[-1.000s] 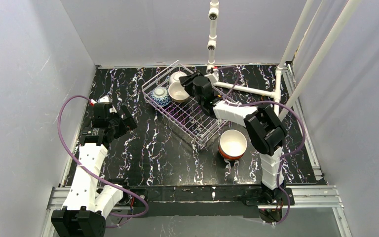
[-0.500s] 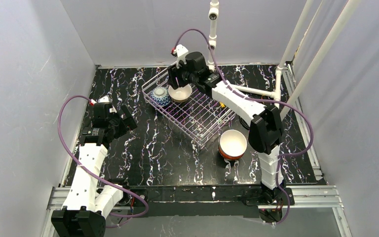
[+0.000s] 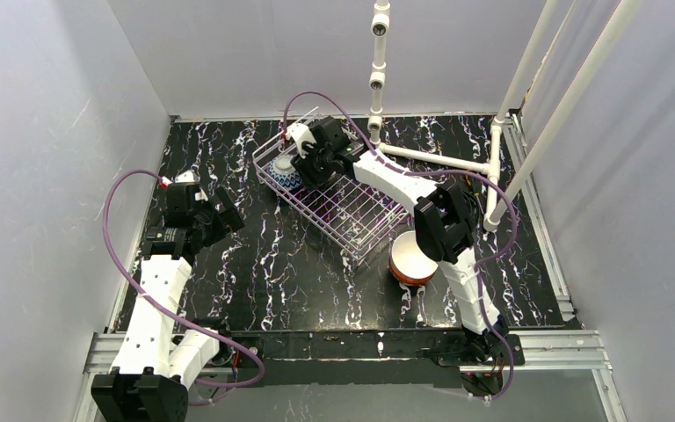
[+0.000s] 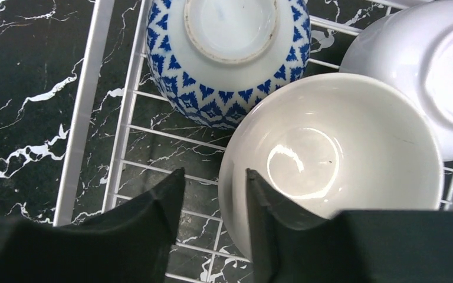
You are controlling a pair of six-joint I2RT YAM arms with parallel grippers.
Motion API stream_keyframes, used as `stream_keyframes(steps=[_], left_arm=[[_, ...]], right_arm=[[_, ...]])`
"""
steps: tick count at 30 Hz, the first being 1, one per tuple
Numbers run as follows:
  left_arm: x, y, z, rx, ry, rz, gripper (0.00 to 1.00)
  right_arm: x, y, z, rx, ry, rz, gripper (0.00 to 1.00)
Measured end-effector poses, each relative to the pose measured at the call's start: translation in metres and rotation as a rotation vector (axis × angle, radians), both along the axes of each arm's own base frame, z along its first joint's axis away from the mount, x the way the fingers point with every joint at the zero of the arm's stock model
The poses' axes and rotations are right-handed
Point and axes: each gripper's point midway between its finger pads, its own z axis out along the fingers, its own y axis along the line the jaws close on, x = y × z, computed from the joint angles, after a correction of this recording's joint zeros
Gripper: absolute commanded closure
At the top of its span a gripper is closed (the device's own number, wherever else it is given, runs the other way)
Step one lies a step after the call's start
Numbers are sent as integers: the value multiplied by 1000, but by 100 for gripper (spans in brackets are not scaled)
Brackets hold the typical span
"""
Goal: Load the bowls into the dish rack
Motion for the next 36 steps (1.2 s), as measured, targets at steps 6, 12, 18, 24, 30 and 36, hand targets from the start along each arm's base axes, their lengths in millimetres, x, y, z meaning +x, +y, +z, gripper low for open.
stream_keyframes(steps=[6,12,18,24,30,36], left_arm=[[0,0,0,0,0,0,2],[0,0,0,1,0,0,2],[0,0,0,-1,0,-1,2],[1,-9,0,-38,-3,-33,2],[11,-25,-8,-118,28,-79,2],[12,-28,-11,-134,32,-82,2]], right_arm=[[4,2,-4,-18,-34,4,99],[10,6,9,-11,-112,-20,99],[-9,-4,19,38,-105,-50,99],[-26,-12,64,275,-67,-216,99],[-8,-12,106,666,23,-546,99],[6,-28,87,933,132,-865,99]])
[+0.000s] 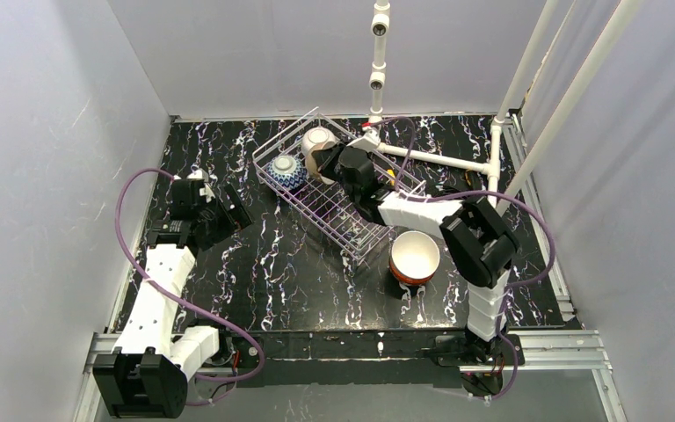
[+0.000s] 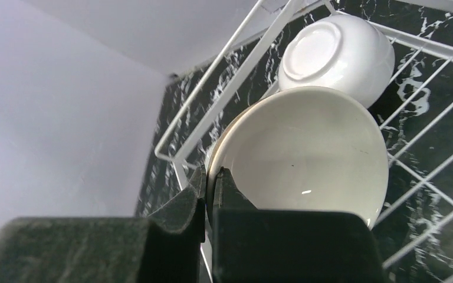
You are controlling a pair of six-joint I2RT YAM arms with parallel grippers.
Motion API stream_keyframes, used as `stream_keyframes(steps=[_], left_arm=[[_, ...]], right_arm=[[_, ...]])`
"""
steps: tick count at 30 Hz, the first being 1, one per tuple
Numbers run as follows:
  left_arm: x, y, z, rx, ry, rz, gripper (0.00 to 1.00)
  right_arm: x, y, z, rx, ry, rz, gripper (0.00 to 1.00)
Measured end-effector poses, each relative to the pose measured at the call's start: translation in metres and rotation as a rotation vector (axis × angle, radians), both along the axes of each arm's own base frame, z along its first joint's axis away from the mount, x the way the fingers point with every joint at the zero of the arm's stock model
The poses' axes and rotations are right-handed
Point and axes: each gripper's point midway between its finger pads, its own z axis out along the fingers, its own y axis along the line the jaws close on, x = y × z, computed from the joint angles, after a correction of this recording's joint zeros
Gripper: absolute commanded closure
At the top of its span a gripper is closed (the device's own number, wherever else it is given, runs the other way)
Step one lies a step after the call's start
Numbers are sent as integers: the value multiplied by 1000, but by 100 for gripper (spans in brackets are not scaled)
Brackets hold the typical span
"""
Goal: Load the bowls into the dish rack
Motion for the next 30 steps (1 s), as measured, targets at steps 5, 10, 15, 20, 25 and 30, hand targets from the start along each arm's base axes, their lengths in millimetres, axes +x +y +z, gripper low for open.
stream_keyframes(steps=[5,10,15,20,25,30], left_arm=[[-2,-5,-4,-27,11,-9,2],[-1,-10,-3,-53,4,-20,2],[-1,-13,-3,-71,9,-27,2],[-1,-15,-2,-79,5,-33,2],[-1,-16,-2,-86,5,-36,2],[-1,-17,-2,-92,6,-41,2]], right_arm=[[14,4,-3,177,15,-109,99],[13,10,-5,290,28,-181,99],[12,13,-5,364,38,-224,99],[16,10,-11,405,41,-263,99],[18,1,-29,393,52,-307,99],[21,-1,-33,427,40,-322,99]])
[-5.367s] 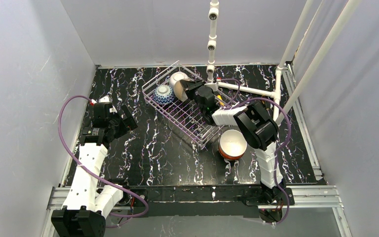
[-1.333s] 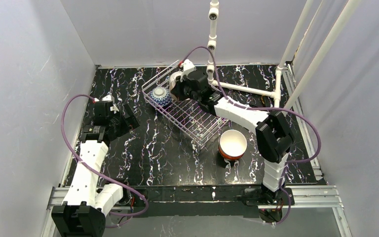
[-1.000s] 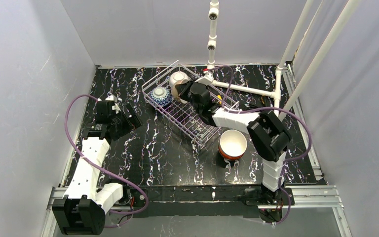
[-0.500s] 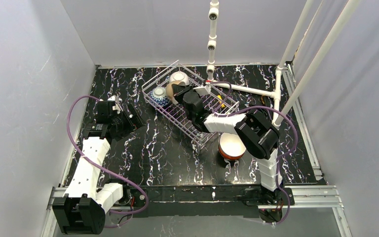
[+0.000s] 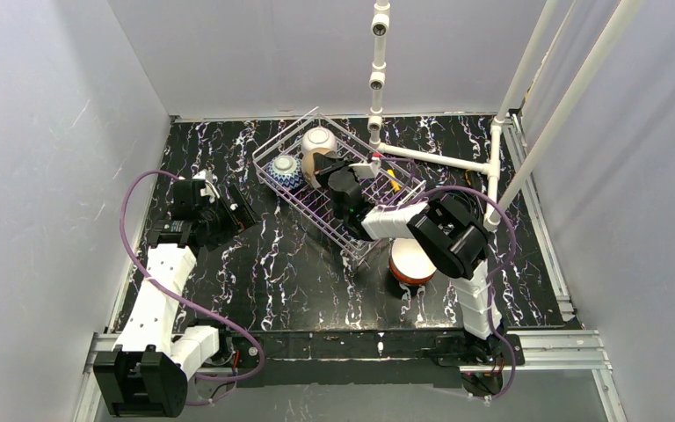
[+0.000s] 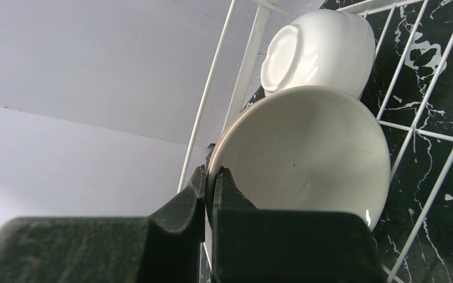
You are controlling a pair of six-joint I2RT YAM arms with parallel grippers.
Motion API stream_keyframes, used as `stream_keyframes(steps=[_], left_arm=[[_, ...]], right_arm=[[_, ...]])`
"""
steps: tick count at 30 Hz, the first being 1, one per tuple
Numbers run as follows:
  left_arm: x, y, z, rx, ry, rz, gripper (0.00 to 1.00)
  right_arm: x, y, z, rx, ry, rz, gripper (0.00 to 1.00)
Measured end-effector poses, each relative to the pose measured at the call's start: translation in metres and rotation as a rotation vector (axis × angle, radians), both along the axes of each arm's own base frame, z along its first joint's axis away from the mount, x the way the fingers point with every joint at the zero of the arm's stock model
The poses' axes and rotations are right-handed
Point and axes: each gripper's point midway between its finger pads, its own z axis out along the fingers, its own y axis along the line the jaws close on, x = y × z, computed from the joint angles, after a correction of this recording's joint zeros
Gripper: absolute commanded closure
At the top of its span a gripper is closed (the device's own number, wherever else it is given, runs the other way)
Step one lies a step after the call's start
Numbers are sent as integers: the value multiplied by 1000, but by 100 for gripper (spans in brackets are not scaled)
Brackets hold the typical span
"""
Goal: Load the bowls into the dish rack
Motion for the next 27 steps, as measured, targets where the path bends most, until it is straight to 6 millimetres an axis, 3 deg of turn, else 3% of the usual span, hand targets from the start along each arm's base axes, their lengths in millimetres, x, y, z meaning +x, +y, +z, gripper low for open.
stream_keyframes(steps=[12,18,27], left_arm=[[0,-1,-3,-3,10,-3,2],[0,-1,-3,-3,10,-3,2],[0,-1,-3,-3,12,-3,2]], right_arm=[[7,-3,-3,97,-18,-20,99],[5,-6,-4,105,-9,-22,88],[0,-18,-6,113,35,-47,86]])
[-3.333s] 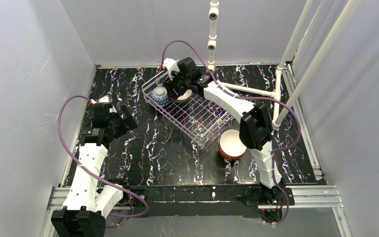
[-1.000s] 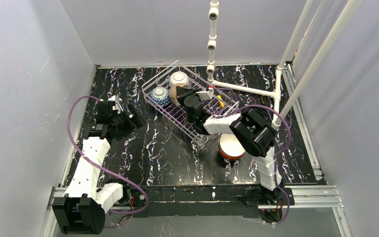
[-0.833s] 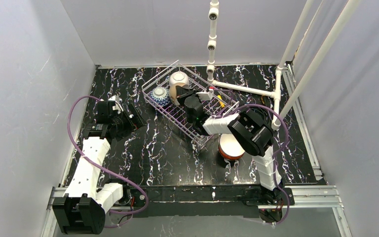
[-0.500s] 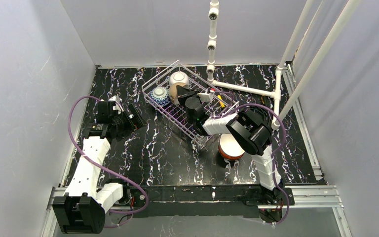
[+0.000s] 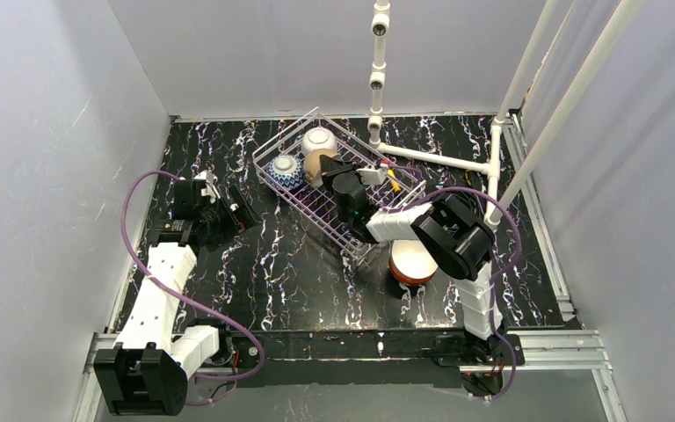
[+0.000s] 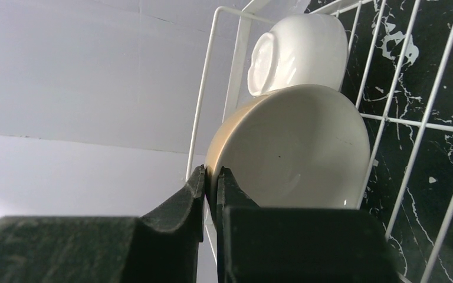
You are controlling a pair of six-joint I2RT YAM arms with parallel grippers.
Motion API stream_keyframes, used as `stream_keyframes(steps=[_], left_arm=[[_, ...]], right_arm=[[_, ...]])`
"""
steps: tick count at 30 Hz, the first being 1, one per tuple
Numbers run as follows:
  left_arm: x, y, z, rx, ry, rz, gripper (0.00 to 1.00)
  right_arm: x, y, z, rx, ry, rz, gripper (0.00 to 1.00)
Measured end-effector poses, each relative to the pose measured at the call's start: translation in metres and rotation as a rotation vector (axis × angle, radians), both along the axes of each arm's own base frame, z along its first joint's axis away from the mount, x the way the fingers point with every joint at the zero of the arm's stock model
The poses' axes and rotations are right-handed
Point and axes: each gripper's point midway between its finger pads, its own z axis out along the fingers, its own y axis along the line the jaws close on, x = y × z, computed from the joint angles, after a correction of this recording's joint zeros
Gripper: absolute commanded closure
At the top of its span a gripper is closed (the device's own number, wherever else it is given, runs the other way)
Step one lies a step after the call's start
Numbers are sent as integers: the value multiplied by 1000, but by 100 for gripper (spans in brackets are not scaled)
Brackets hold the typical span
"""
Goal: Load the bowls into the dish rack
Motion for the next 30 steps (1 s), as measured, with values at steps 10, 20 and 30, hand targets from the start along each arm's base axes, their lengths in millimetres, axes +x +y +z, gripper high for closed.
stream_keyframes(steps=[10,20,30], left_arm=[[0,0,-1,0,4,0,2],[0,0,-1,1,4,0,2],[0,0,-2,1,10,0,2]], right_arm=[[-4,-6,-4,-31,100,-13,76],[-2,-17,-8,-102,193,-63,59],[-6,-34,-11,-211,288,-106,58]])
